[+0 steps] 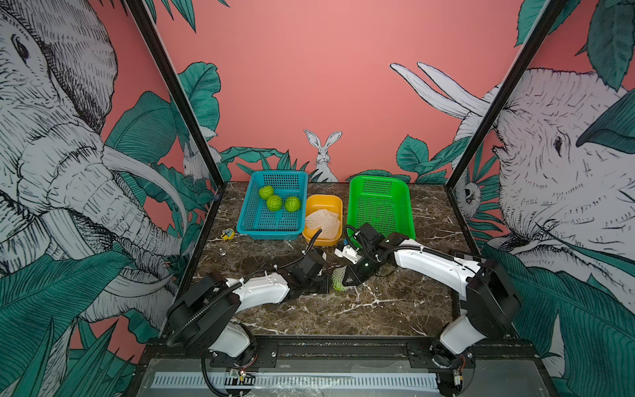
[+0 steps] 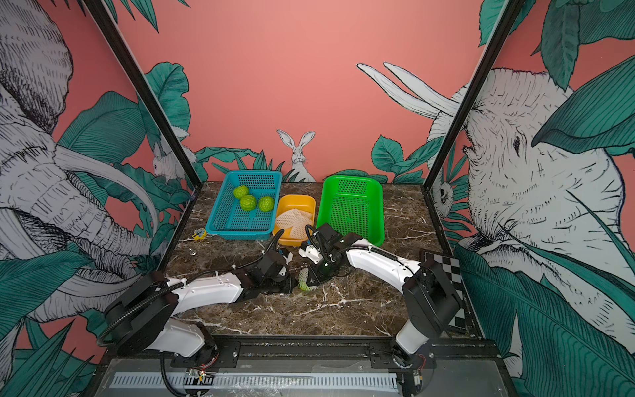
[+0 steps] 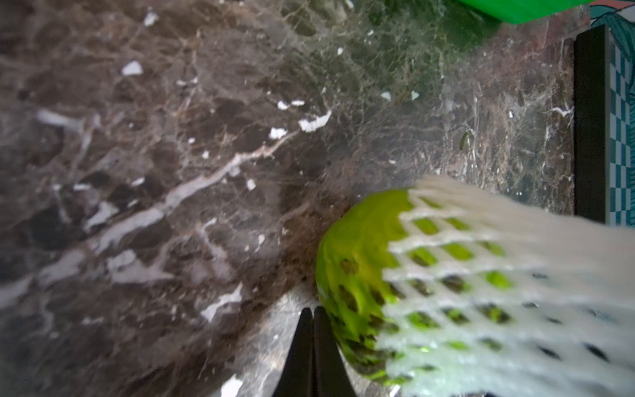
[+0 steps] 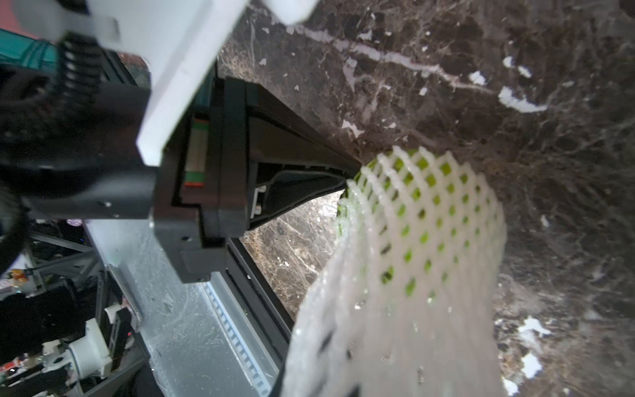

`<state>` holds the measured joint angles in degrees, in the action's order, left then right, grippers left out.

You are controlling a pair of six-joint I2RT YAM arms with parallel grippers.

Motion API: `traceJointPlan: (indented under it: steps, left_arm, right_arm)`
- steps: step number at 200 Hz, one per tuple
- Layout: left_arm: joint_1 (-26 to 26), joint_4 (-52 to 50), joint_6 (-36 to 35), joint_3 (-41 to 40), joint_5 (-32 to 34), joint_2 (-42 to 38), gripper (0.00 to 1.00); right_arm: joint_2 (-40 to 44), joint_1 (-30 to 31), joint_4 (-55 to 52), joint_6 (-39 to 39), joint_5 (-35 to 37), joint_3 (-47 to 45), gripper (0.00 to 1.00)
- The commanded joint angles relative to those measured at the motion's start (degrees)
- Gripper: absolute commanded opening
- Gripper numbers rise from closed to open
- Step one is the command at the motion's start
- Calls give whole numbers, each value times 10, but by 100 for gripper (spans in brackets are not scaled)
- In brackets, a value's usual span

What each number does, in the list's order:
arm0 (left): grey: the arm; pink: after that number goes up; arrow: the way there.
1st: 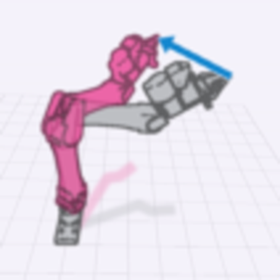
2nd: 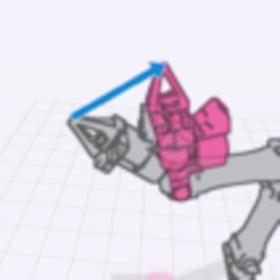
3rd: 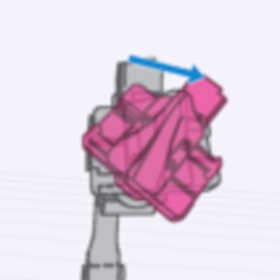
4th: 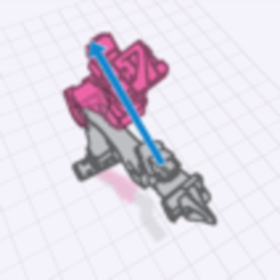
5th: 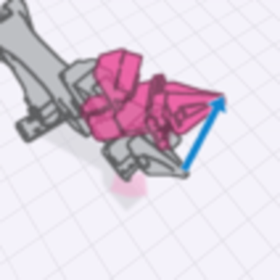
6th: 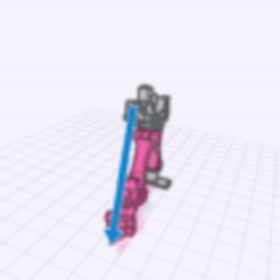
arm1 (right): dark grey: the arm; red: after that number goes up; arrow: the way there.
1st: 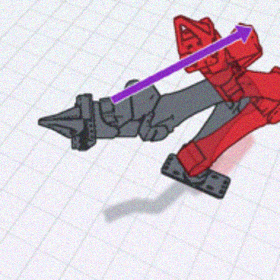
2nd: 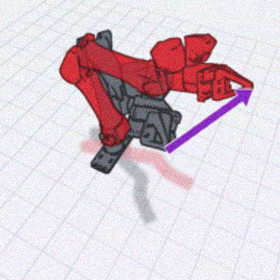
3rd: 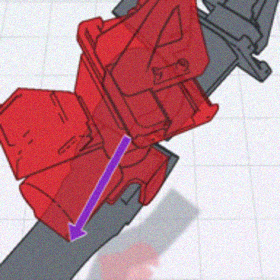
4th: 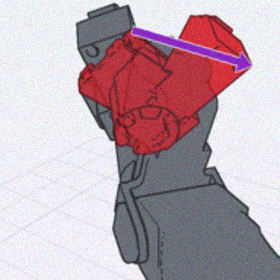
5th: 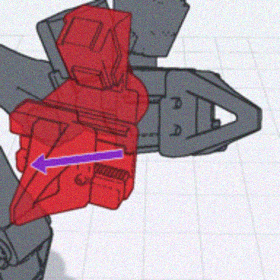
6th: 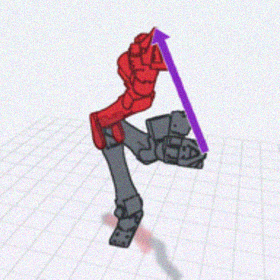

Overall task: Sleeve custard apples in foam nets
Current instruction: Put on the foam net on the custard apple.

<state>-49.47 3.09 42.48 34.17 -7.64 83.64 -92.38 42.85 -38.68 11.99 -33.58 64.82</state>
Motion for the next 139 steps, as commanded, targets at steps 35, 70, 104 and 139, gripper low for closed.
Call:
traceJointPlan:
  steps: [35,70,104,139]
  left_arm:
    - [1,9,-11,16,11,11,5]
    - [3,20,-8,17,9,19,5]
    - [8,30,-10,20,5,26,5]
    - [14,37,-12,24,2,28,5]
  right_arm:
    - [-7,-2,-22,-19,97,31,18]
    - [-3,-2,-22,-10,105,44,25]
    - [1,-2,-18,-6,116,44,37]
    - [-5,-2,-12,-2,125,53,25]
